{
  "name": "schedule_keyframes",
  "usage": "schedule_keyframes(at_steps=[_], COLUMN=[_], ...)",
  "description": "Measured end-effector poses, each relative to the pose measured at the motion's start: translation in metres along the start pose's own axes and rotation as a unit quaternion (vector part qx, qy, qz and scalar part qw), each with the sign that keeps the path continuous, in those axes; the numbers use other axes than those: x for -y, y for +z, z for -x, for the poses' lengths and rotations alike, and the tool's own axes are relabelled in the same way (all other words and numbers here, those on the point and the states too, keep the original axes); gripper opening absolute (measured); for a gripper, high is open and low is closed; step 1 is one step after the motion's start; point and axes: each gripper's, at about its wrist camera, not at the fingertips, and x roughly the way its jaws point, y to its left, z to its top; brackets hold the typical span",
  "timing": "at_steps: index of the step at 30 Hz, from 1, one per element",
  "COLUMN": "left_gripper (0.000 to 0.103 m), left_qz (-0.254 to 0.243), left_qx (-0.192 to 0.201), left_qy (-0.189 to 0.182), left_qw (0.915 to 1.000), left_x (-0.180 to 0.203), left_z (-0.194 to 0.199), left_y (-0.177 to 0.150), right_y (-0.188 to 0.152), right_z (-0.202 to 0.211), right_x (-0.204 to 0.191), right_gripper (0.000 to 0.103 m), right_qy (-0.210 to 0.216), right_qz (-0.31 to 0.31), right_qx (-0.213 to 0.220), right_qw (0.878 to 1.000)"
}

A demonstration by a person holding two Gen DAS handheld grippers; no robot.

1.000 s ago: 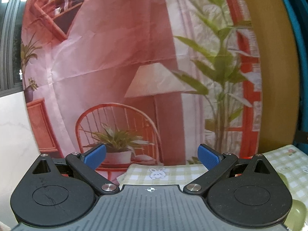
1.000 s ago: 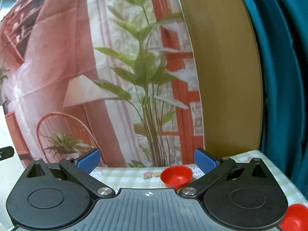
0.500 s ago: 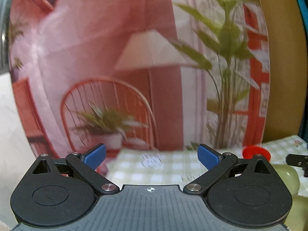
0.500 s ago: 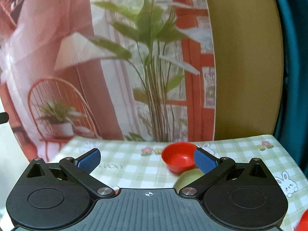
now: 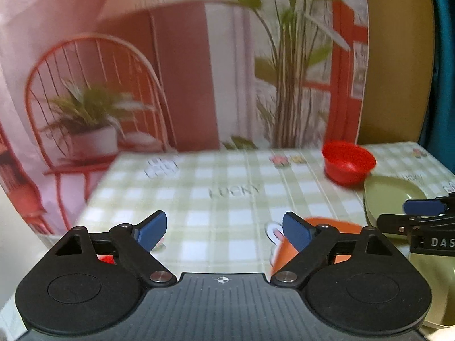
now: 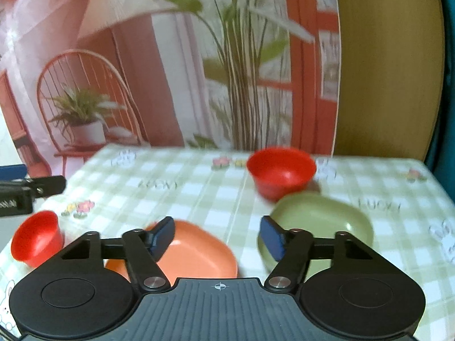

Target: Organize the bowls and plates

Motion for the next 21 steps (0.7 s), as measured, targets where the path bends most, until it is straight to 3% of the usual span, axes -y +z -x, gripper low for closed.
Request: schedule_keyframes(at_steps=[5, 12, 14, 21], left_gripper=[0.082, 0.075, 0.062, 0.046], left_qz=[0.016, 0.04, 0.043, 0.061], left_qx=[-0.044, -0.092, -0.1, -0.119], left_qy=[-0.02, -0.04, -0.049, -0.063], left_qw=[0.9987, 0.9942, 0.9928, 0.989], left_x=[0.007, 0.009, 0.009, 0.011], left_z=[-0.024, -0.043, -0.046, -0.052], left_y=[-0.017, -0.034, -0.036, -0.038], right_y=[-0.007, -0.012, -0.013, -0.016], right_z=[-0.019, -0.038, -0.043, -0.053], right_x=[0.005, 0.009, 0.011, 0.02], right_gripper=[0.042, 0.035, 0.032, 0.024], right_qy=[0.007, 0.009, 0.007, 0.007], right_qz=[-0.005, -0.022, -0.027, -0.039], right_qx=[-0.044, -0.084, -0.092, -0.109], right_qw=[0.999, 0.996, 0.995, 0.993])
